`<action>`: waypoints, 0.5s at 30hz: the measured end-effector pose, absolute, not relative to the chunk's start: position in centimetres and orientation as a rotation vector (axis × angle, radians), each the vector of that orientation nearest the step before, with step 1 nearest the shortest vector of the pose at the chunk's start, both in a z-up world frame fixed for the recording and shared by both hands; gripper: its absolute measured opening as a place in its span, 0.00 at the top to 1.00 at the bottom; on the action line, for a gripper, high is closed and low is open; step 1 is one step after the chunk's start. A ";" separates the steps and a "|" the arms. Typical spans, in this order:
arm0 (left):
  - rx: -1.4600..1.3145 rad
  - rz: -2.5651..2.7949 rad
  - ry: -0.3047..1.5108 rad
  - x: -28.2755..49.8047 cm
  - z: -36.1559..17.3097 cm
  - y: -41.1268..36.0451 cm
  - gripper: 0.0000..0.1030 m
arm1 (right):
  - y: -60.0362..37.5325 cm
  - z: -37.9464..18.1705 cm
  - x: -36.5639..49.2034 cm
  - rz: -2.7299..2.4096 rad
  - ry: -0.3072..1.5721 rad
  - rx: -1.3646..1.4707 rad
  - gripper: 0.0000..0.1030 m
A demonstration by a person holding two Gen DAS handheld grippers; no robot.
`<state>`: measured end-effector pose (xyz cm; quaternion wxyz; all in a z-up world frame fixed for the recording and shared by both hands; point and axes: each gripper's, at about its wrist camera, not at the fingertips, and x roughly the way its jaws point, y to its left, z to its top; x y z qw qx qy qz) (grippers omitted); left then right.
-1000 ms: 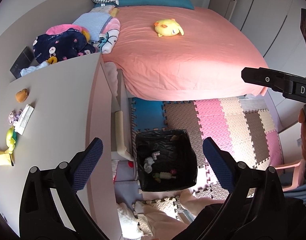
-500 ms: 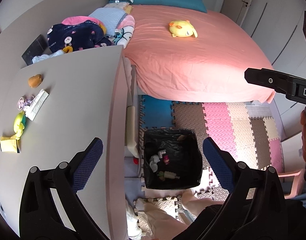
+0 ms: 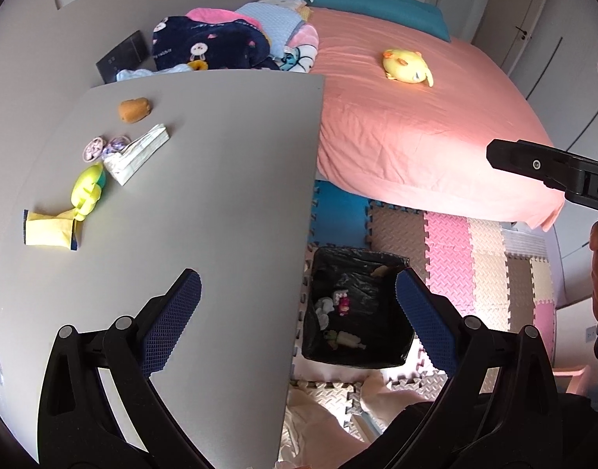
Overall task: Collect trash
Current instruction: 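Move both tools back up to the desk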
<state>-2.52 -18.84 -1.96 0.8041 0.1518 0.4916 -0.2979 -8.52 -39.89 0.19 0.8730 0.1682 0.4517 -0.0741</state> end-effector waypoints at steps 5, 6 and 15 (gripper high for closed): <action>0.291 -0.583 1.066 -1.4 -2.2 -16.5 0.06 | -37.8 0.2 -6.7 -0.114 0.954 0.333 0.22; 0.285 -0.570 1.070 -1.2 -2.2 -16.1 0.06 | -37.3 0.1 -6.3 -0.106 0.956 0.329 0.22; 0.225 -0.460 1.095 0.9 -2.4 -11.6 0.06 | -33.3 -0.3 -2.7 -0.042 0.982 0.305 0.22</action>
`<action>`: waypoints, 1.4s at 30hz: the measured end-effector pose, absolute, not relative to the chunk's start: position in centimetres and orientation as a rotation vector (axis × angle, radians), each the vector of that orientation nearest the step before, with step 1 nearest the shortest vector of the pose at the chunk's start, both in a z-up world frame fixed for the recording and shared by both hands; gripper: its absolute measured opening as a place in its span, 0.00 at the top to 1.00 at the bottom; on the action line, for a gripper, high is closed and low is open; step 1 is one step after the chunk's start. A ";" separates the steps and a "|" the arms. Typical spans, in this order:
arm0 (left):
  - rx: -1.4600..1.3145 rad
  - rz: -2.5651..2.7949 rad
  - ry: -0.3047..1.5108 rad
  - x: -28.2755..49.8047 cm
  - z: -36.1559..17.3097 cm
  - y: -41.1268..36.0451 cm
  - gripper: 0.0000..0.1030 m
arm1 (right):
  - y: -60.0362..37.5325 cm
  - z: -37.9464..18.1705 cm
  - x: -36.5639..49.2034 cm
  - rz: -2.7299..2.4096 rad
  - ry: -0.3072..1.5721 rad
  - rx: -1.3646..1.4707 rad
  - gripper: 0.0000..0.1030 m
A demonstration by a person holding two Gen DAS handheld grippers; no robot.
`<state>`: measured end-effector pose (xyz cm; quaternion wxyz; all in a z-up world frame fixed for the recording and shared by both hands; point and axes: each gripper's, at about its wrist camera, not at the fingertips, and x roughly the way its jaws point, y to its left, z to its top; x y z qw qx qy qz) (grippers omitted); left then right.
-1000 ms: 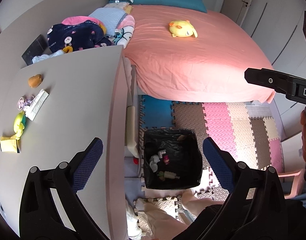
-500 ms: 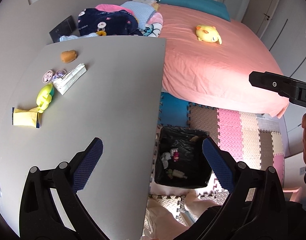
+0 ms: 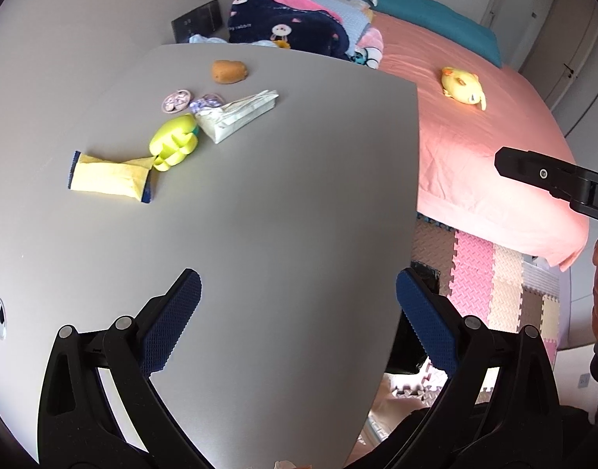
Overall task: Collect trash
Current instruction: 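Move both tools back up to the desk, then grasp the yellow packet with the left tool while the right tool grasps the white paper packet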
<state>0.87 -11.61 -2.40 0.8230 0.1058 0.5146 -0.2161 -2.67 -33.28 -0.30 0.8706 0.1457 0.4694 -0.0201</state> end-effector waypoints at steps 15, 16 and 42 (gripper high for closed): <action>0.075 -0.266 1.114 5.9 -2.9 -5.0 0.06 | -28.2 -1.5 3.4 -0.007 1.032 0.304 0.22; 0.064 -0.250 1.117 6.2 -3.0 -4.5 0.06 | -27.8 -1.6 3.9 -0.003 1.036 0.308 0.22; -0.299 0.004 1.154 15.9 -4.6 3.4 0.06 | -21.1 -4.7 14.9 -0.001 1.134 0.499 0.22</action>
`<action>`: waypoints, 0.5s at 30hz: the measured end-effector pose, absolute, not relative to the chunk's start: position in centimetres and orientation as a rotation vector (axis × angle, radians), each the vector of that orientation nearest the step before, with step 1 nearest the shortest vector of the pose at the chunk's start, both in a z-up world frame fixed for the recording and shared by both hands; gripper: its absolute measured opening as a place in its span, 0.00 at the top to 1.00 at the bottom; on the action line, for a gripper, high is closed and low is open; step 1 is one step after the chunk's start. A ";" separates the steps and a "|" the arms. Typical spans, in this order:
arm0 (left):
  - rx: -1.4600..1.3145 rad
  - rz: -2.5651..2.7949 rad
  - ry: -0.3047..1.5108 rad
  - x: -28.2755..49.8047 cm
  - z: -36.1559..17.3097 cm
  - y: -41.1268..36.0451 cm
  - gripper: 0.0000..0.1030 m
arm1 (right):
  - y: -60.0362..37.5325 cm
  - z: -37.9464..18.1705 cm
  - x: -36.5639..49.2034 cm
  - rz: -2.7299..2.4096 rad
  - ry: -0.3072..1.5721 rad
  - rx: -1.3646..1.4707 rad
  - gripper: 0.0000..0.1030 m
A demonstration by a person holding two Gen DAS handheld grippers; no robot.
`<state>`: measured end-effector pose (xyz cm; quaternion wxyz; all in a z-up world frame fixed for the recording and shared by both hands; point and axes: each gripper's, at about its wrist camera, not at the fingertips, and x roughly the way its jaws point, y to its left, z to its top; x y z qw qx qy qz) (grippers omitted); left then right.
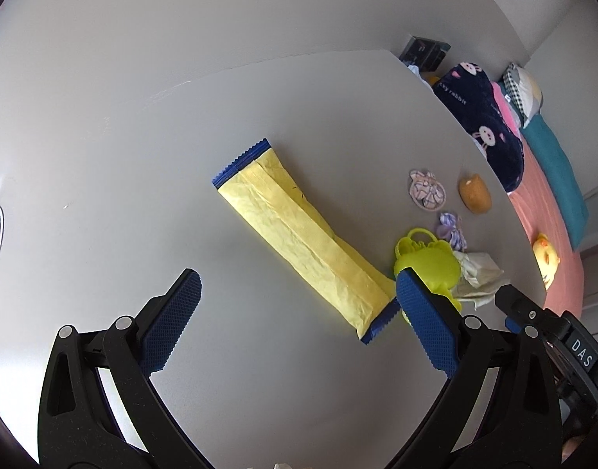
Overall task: Collect trash
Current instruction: 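Grasp the yellow packet with the left tool while the right tool grasps the white paper packet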
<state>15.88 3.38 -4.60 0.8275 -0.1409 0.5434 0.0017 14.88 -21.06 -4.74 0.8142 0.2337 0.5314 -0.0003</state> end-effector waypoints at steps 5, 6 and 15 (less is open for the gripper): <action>-0.296 0.025 1.172 17.3 -5.2 2.9 0.07 | -20.7 -5.2 16.3 -0.036 1.150 0.500 0.31; -0.295 0.035 1.181 17.5 -5.4 2.8 0.08 | -20.6 -5.3 16.5 -0.044 1.155 0.495 0.33; -0.313 0.107 1.234 19.3 -6.8 2.6 0.28 | -20.2 -6.5 18.2 -0.104 1.195 0.490 0.57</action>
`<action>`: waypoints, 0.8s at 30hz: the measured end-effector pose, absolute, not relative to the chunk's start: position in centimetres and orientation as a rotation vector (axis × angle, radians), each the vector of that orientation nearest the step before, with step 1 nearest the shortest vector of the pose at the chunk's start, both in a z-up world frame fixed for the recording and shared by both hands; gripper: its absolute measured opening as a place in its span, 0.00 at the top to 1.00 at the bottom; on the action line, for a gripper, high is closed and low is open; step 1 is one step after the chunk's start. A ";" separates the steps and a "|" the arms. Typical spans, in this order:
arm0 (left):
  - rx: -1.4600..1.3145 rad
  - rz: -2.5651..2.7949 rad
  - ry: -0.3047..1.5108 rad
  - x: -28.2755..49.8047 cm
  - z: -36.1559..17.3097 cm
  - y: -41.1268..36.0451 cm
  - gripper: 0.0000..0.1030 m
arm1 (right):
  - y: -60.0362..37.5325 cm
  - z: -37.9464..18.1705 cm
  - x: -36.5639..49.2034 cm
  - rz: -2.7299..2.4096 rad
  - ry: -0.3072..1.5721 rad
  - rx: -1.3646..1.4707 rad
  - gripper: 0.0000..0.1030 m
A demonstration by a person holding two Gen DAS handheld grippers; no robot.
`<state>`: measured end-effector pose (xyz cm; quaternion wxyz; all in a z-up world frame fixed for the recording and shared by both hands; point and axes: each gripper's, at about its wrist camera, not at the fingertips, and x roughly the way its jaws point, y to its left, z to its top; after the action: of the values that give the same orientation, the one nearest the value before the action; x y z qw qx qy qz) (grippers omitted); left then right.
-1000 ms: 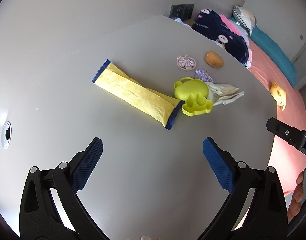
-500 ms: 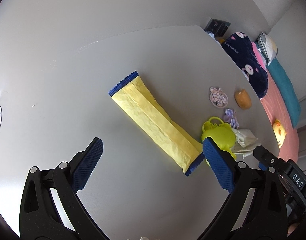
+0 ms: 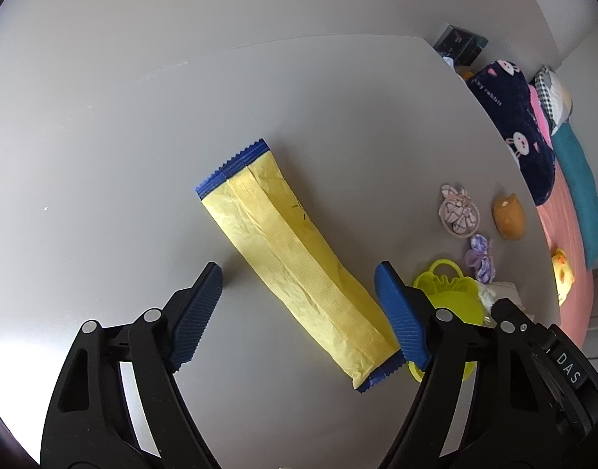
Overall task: Collect trash
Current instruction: 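Grasp the yellow packet with the left tool while the right tool grasps the white paper packet, then carry the yellow packet and white paper packet down over the black bin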
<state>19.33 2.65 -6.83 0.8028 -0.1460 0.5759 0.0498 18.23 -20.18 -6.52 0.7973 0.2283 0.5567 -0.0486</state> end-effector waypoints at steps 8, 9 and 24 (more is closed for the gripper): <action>-0.293 0.147 1.215 19.6 -6.7 3.4 0.66 | -21.3 -7.1 18.2 -0.072 1.205 0.549 0.92; -0.309 0.142 1.215 19.6 -6.7 3.6 0.72 | -21.3 -6.9 18.1 -0.067 1.199 0.550 0.93; -0.281 0.025 1.173 16.1 -4.9 2.4 0.85 | -23.7 -5.1 13.9 -0.048 1.169 0.503 0.95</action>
<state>16.12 2.40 -4.92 0.8236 -0.1319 0.5516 0.0117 13.95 -23.73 -5.12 0.8040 0.2349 0.5458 -0.0223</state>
